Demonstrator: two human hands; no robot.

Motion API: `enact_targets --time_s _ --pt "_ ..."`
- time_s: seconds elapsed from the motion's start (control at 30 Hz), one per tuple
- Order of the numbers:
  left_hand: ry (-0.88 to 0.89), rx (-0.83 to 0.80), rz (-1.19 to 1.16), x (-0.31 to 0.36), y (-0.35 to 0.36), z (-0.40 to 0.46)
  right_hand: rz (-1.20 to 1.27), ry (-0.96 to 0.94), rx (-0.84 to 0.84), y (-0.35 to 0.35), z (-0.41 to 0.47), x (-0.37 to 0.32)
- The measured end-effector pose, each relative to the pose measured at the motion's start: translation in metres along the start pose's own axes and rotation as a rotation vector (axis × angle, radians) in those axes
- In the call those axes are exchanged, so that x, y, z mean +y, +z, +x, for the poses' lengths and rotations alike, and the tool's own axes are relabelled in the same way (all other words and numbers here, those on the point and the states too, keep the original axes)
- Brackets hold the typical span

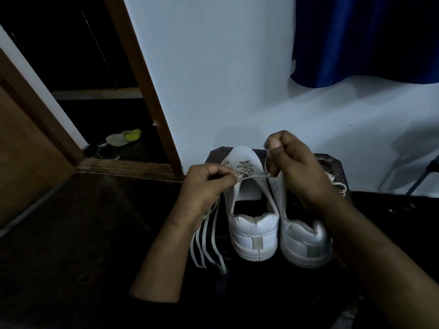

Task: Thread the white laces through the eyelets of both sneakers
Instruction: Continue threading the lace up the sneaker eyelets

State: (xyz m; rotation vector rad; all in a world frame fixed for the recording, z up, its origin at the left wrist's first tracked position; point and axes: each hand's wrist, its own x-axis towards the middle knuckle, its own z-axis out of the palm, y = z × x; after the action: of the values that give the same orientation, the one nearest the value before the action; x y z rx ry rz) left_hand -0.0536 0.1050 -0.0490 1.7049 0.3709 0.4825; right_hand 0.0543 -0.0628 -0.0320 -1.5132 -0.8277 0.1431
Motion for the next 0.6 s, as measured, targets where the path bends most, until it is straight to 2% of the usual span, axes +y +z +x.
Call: enact_targets --time_s 0.07,0.1,0.13,0.27,0.33,0.43,0.5,0.53,0.57,0.6 --pt "0.012 0.004 0.011 -0.001 -0.001 0.000 -0.520 -0.112 -0.123 0.002 0.000 0.001" --pt "0.021 0.007 0.023 -0.001 -0.002 -0.001 -0.704 -0.135 -0.187 0.004 0.000 0.002" --pt "0.028 0.011 0.035 -0.002 -0.002 0.000 -0.797 -0.139 -0.219 0.006 0.000 0.002" --pt "0.037 0.010 0.041 -0.001 -0.001 -0.001 -0.819 -0.172 -0.162 0.008 0.002 0.003" --pt "0.059 0.023 0.078 -0.001 -0.001 0.000 -0.666 -0.191 -0.149 0.007 0.002 0.007" --pt "0.087 0.034 0.126 -0.001 0.000 0.001 0.058 -0.095 -0.097 0.002 0.000 0.000" --pt "0.092 0.040 0.126 -0.001 0.001 0.001 0.397 0.001 -0.021 0.000 0.001 -0.007" --pt "0.095 0.039 0.132 -0.001 0.001 0.001 0.441 0.034 0.024 -0.001 0.001 -0.009" --pt "0.103 0.038 0.150 -0.002 0.002 0.002 0.368 0.033 0.071 -0.002 0.002 -0.009" --pt "0.121 0.035 0.179 -0.003 0.003 0.002 0.166 -0.006 0.104 -0.004 0.002 -0.007"
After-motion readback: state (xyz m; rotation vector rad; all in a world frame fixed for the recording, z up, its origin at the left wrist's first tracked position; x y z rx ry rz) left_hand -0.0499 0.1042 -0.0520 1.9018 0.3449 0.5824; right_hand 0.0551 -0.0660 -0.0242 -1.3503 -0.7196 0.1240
